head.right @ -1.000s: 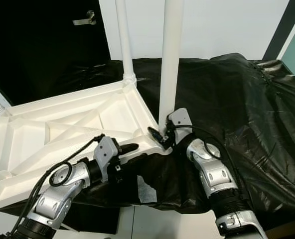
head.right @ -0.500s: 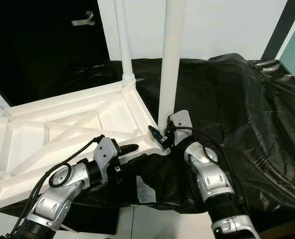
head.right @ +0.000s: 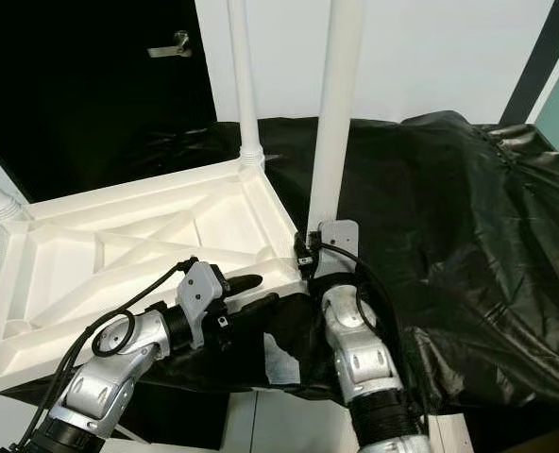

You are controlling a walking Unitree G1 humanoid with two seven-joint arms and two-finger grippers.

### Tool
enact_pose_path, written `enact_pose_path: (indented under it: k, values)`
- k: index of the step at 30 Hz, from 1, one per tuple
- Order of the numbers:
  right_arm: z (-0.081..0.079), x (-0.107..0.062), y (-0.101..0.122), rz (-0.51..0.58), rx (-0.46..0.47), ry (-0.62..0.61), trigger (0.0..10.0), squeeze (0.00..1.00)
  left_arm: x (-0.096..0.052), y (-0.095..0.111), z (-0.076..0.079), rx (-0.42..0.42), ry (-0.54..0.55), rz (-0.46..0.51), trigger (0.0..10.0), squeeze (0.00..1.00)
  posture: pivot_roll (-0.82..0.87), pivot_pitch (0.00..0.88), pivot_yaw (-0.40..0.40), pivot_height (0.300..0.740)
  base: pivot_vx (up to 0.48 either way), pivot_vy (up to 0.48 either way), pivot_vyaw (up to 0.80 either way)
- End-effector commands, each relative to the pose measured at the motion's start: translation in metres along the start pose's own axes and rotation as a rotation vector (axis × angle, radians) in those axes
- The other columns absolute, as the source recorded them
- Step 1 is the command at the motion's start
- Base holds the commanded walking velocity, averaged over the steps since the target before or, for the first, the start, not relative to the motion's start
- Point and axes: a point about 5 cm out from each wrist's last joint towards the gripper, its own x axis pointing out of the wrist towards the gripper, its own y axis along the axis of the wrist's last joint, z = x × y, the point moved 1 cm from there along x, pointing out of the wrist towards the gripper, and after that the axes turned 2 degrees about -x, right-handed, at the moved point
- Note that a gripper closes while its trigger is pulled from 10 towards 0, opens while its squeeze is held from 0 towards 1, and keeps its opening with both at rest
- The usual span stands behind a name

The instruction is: Building children table

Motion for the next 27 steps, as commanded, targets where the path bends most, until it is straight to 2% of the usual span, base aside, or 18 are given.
enact_pose_path:
  k: [1,6,8,12,13,14,15,21,25,26,27]
  values:
    - [0.002,-0.008,-0.027,-0.138,0.025,-0.045,10.0,0.0,-0.001,0.001,0.001,0.007,-0.008,-0.004,10.0,0.0,-0.03,0.0,0.037,0.74,0.0,0.0,0.0]
    - [0.002,-0.008,-0.023,-0.121,0.025,-0.05,10.0,0.0,-0.001,0.001,0.001,0.011,-0.015,-0.005,10.0,0.0,-0.03,0.0,0.038,0.74,0.0,0.0,0.0]
    - [-0.006,-0.009,-0.02,-0.102,0.018,-0.016,10.0,0.0,0.0,0.002,0.0,0.013,-0.019,-0.003,10.0,0.0,-0.04,0.0,0.041,0.74,0.0,0.0,0.0]
    - [-0.007,-0.01,-0.017,-0.09,0.013,-0.01,10.0,0.0,0.0,0.002,0.0,0.015,-0.02,-0.004,10.0,0.0,-0.04,0.0,0.04,0.74,0.0,0.0,0.0]
    - [-0.006,-0.011,-0.016,-0.083,0.014,-0.012,10.0,0.72,-0.001,0.002,0.0,0.015,-0.02,-0.004,10.0,0.0,-0.04,0.0,0.039,0.74,0.0,0.0,0.0]
    - [-0.006,-0.011,-0.016,-0.083,0.014,-0.012,10.0,0.72,-0.001,0.002,0.0,0.015,-0.02,-0.004,10.0,0.0,-0.04,0.0,0.039,0.74,0.0,0.0,0.0]
    - [-0.006,-0.012,-0.014,-0.073,0.015,-0.005,10.0,1.0,-0.001,0.002,0.0,0.014,-0.02,-0.004,10.0,0.0,-0.04,0.0,0.039,0.74,0.0,0.0,0.0]
    - [-0.003,-0.016,-0.007,-0.018,0.017,0.063,10.0,1.0,-0.002,0.001,0.002,0.009,-0.018,-0.008,10.0,0.0,-0.04,0.0,0.038,0.74,0.0,0.0,0.0]
    - [0.009,-0.022,0.006,0.066,0.008,0.292,10.0,1.0,-0.004,-0.001,0.004,0.001,-0.014,-0.012,10.0,0.0,-0.04,0.0,0.035,0.74,0.0,0.0,0.0]
    - [0.009,-0.022,0.006,0.066,0.008,0.292,10.0,1.0,-0.004,-0.001,0.004,0.001,-0.014,-0.012,10.0,0.0,-0.04,0.0,0.035,0.74,0.0,0.0,0.0]
    - [0.011,-0.022,0.008,0.072,0.005,0.345,10.0,0.24,-0.004,-0.001,0.004,0.0,-0.014,-0.012,10.0,0.0,-0.04,0.0,0.036,0.74,0.0,0.0,0.0]
